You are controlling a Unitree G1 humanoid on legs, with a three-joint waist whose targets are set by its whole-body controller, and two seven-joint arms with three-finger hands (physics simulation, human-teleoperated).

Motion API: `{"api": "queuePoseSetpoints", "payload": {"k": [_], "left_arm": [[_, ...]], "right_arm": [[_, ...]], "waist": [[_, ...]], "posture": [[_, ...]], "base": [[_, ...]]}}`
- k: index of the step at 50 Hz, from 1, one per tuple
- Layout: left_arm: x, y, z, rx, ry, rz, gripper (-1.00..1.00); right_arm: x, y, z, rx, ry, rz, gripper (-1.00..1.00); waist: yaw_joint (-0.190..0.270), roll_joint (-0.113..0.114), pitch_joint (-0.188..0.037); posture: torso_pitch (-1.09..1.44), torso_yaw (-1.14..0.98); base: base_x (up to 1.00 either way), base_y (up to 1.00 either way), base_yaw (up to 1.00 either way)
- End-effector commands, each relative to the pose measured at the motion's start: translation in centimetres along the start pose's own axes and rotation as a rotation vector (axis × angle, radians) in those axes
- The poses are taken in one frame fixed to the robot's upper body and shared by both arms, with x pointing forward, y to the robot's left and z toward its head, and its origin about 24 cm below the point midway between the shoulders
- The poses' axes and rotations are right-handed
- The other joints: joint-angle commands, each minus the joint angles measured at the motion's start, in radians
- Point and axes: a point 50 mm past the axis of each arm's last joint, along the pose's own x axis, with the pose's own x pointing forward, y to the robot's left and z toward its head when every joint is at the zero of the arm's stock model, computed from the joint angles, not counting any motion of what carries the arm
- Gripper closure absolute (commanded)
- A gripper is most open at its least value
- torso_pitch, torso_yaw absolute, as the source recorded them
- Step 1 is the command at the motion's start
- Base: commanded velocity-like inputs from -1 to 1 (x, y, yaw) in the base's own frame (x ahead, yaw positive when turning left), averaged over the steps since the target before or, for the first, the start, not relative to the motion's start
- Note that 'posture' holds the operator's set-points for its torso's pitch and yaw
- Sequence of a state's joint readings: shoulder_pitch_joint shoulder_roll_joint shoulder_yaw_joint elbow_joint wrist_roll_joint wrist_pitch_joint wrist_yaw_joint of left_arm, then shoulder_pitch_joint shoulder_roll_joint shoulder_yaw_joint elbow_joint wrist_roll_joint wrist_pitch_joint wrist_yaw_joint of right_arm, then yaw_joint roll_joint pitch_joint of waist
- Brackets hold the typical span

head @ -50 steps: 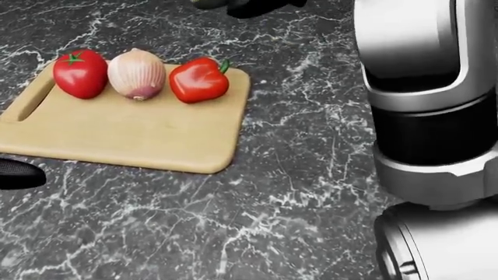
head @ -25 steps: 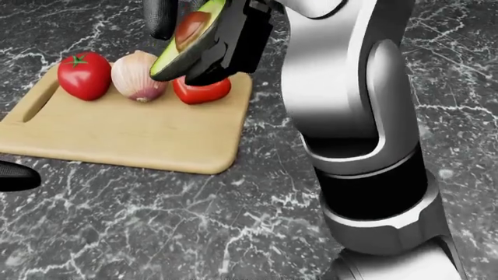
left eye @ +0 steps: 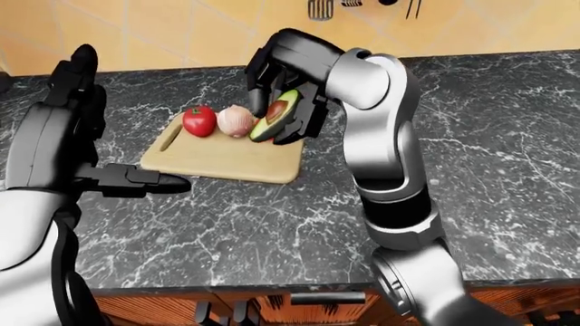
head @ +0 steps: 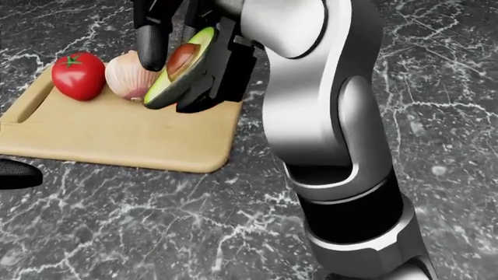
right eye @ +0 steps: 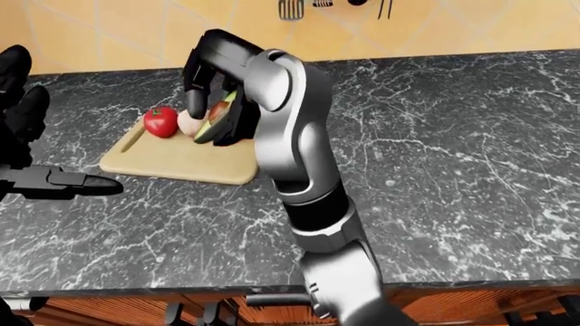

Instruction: Place the avocado, onion, tomato and bell pepper on the cutting board.

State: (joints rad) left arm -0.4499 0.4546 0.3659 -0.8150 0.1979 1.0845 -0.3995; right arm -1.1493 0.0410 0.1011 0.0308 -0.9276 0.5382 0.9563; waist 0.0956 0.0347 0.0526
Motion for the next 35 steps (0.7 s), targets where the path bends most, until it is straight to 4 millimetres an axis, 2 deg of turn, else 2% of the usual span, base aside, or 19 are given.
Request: {"api": "queuePoseSetpoints", "payload": {"k": [1, 12, 27, 35], "left_arm": [[-0.2, 0.5, 1.1, 0.023, -0.063, 0.038, -1.0], [-0.5, 0.5, 0.8, 0.025, -0.057, 0.039, -1.0], [-0.6, 0.5, 0.4, 0.026, -0.05, 0.043, -1.0], [-0.2, 0.4, 0.6, 0.025, -0.055, 0.042, -1.0]], "right_arm": [[-0.5, -1.0, 1.2, -0.03, -0.05, -0.065, 0.61], [0.0, -0.2, 1.5, -0.002, -0.063, -0.073, 0.6], [2.9, 0.3, 1.2, 0.019, -0.087, -0.074, 0.6], [3.4, 0.7, 0.7, 0.029, -0.084, -0.069, 0.6]], "waist": [[0.0, 0.006, -0.026], [0.0, 0.006, -0.029], [0.0, 0.008, -0.032], [0.003, 0.006, -0.033]], "posture": [[0.0, 0.13], [0.0, 0.13], [0.0, 0.13], [0.0, 0.13]], "base": [[0.0, 0.0, 0.0], [0.0, 0.0, 0.0], [0.0, 0.0, 0.0], [0.0, 0.0, 0.0]]}}
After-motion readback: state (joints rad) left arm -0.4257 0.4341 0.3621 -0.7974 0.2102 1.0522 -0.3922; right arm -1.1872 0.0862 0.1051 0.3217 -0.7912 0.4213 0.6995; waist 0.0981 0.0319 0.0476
